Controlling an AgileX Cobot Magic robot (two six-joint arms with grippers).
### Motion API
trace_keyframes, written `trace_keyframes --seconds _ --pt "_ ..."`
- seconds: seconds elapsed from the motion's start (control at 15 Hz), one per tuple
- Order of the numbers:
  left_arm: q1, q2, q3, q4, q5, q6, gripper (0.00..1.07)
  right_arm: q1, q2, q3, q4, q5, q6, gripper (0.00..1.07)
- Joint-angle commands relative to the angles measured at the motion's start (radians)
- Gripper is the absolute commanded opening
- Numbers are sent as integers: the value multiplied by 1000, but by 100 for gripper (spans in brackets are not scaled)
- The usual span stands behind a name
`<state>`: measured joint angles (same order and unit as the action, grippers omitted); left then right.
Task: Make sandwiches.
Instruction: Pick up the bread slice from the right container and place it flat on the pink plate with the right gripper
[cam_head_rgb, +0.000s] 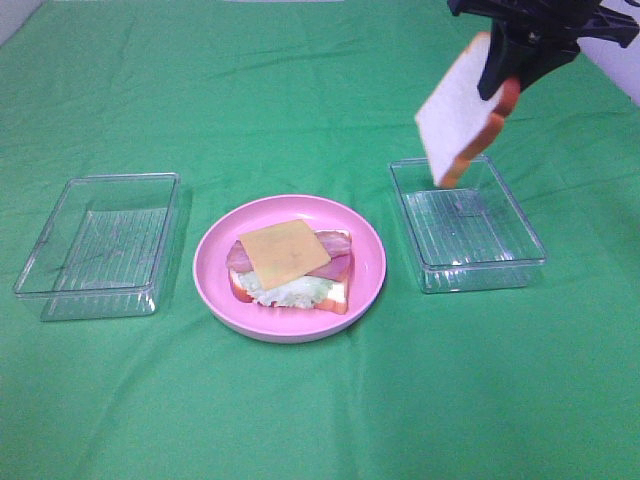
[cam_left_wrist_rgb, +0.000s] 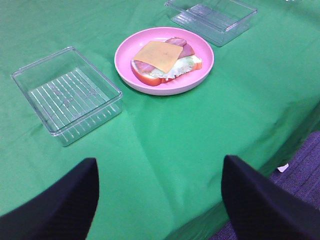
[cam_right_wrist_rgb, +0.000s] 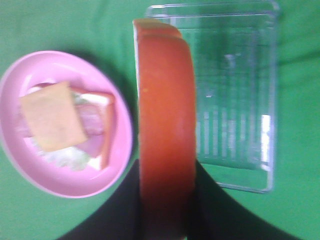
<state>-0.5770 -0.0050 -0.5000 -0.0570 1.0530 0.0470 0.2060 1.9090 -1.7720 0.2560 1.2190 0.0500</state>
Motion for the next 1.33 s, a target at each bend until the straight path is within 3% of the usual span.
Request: trace_keyframes --seconds 0.07,0.27,0.6,0.87,1.33 --pt "-2 -22 2 -5 -10 3 67 0 -17 44 220 -22 -109 0" --pt "-2 -22 2 -5 -10 3 67 62 -18 182 455 -131 -200 0" --pt "-2 -22 2 -5 -10 3 67 215 -11 419 601 -459 -208 0" --pt "-2 -22 2 -5 -10 3 67 233 10 503 641 -537 -213 0" --pt "-2 -22 2 -5 -10 3 67 233 125 505 802 -540 -284 0"
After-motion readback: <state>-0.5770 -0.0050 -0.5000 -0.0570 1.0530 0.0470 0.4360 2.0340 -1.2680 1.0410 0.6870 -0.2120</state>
